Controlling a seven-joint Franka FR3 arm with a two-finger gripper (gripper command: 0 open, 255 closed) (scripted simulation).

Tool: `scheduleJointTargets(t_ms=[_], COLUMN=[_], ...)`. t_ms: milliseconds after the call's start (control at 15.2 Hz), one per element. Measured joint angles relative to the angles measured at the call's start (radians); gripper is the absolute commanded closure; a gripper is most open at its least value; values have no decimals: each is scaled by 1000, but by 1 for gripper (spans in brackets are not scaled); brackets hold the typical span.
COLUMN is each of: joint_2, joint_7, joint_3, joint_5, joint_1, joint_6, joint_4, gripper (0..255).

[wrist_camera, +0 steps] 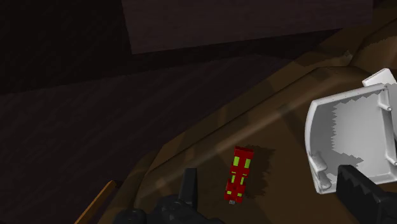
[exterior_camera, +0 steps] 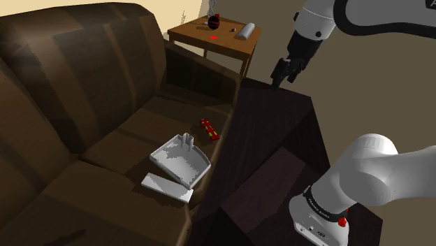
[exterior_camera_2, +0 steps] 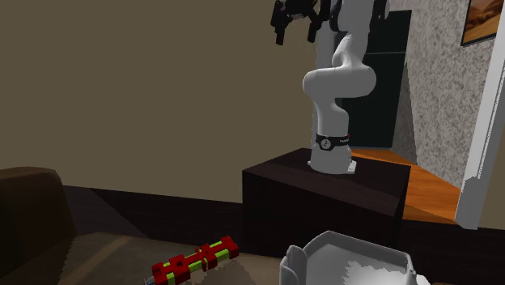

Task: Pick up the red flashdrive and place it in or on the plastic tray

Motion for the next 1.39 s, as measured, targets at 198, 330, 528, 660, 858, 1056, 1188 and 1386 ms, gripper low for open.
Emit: scheduleJointTargets(t_ms=[198,330,528,660,858,1056,1188,1386], joint_2=[32,77,155,230,331,447,529,634], joint_7=[0,-5,-9,-16,-16,-18,-30,-42], joint_3=[-3,-13,-25,-36,-43,-50,-60,-70], joint_5=[0,-3,-6,-9,-8,-6,-6,0], joint_1=[-1,-5,-10,-15,-17,-18,-23,-26], joint_6=[39,97,208,271,376,474,534,608], joint_4=[-10,-27,-66,-57,-67,-55,-37,-12], gripper=[0,0,0,0,0,0,0,0])
